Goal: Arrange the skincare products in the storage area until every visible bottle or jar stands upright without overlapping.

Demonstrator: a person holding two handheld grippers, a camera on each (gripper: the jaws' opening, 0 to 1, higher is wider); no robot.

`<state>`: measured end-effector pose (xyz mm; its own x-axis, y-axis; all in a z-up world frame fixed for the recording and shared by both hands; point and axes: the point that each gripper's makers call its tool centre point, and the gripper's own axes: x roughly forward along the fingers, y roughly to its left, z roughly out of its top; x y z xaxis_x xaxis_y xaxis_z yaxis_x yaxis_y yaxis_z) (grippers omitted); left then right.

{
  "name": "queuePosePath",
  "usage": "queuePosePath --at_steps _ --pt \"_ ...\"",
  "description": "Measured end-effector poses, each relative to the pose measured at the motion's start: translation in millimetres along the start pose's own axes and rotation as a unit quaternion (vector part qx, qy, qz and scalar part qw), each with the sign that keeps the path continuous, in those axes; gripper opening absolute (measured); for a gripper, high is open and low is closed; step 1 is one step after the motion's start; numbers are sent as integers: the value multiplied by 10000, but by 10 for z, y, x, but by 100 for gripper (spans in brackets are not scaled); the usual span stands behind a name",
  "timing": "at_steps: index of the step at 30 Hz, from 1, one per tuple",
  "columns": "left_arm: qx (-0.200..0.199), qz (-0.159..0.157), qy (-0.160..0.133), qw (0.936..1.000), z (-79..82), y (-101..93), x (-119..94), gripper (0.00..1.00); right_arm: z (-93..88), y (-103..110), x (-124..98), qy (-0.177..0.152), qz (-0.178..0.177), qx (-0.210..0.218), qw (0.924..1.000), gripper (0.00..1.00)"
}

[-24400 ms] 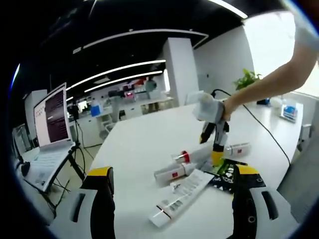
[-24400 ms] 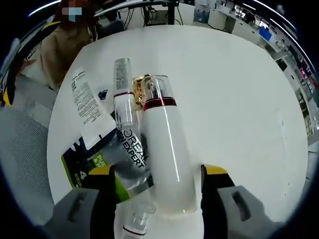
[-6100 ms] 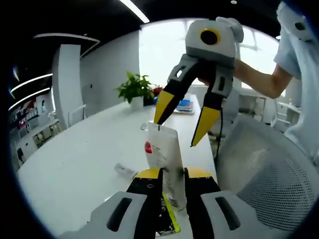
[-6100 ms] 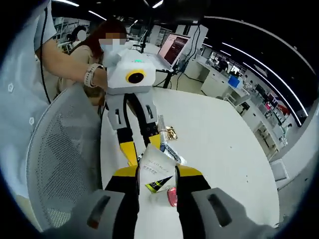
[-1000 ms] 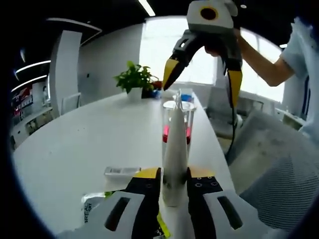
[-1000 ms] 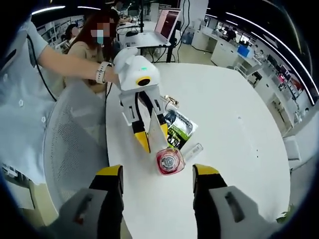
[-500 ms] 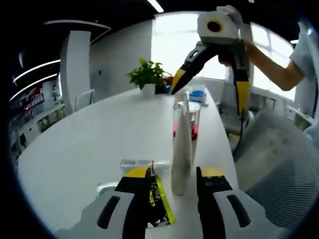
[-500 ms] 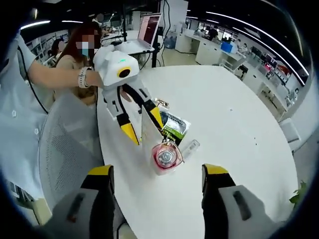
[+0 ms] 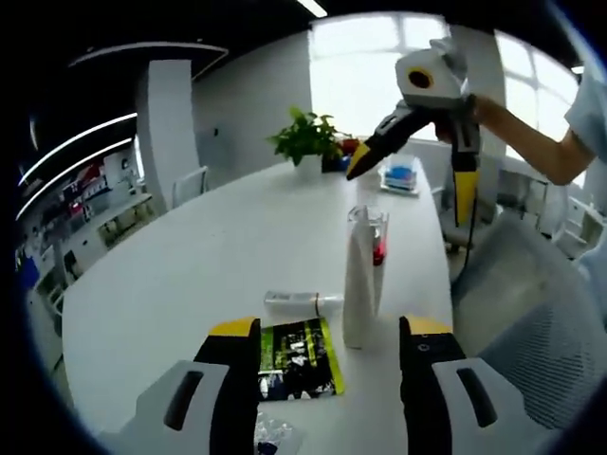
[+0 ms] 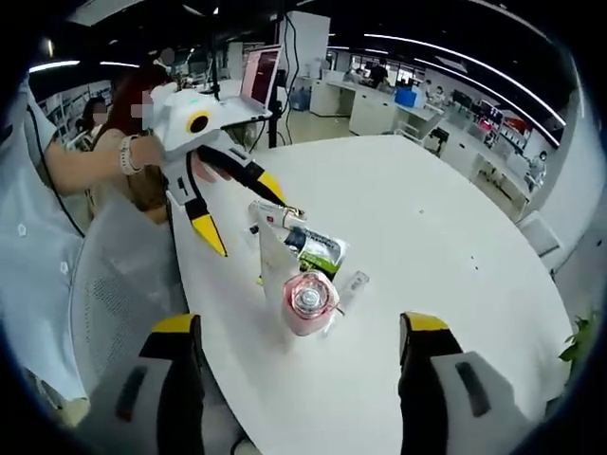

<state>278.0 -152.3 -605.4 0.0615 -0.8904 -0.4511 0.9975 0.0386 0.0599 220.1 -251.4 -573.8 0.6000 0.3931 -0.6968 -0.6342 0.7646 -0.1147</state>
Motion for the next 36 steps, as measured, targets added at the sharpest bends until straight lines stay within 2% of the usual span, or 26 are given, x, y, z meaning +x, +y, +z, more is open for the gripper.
queuePosePath --at_steps 3,6,7,10,14,16,21,25,30,33,36 --pt "-99 73 89 9999 -23 18 -67 66 10 -3 -8 -16 -105 -3 9999 91" --pt "-65 158 141 9998 -58 20 -168 63 6 -10 -36 -23 -189 31 9998 91" --pt "-61 191 174 9996 -75 25 -186 65 8 -7 -41 -39 -205 55 9998 92" --pt "-150 266 358 9989 -149 26 -227 82 2 33 -51 -41 -209 98 9997 91" --pt "-136 532 293 9981 -142 61 -332 87 -27 70 -76 3 -293 80 9995 93" --pt "-173 636 239 9975 -130 70 -382 93 -47 75 -95 31 -352 48 9994 93" --pt "-202 730 325 9966 -163 39 -494 96 -50 99 -129 -45 -433 45 9990 95" --pt "-184 822 263 9961 -142 6 -562 97 -42 137 -113 -100 -503 18 9987 99" --pt "-204 984 266 9946 -125 42 -609 97 -32 156 -108 -209 -558 50 9982 99" --pt "-167 932 318 9950 -112 -24 -626 97 -49 167 -105 -253 -583 114 9979 100" --pt "-213 1125 423 9925 -140 49 -641 97 -60 191 -88 -365 -578 155 9975 100"
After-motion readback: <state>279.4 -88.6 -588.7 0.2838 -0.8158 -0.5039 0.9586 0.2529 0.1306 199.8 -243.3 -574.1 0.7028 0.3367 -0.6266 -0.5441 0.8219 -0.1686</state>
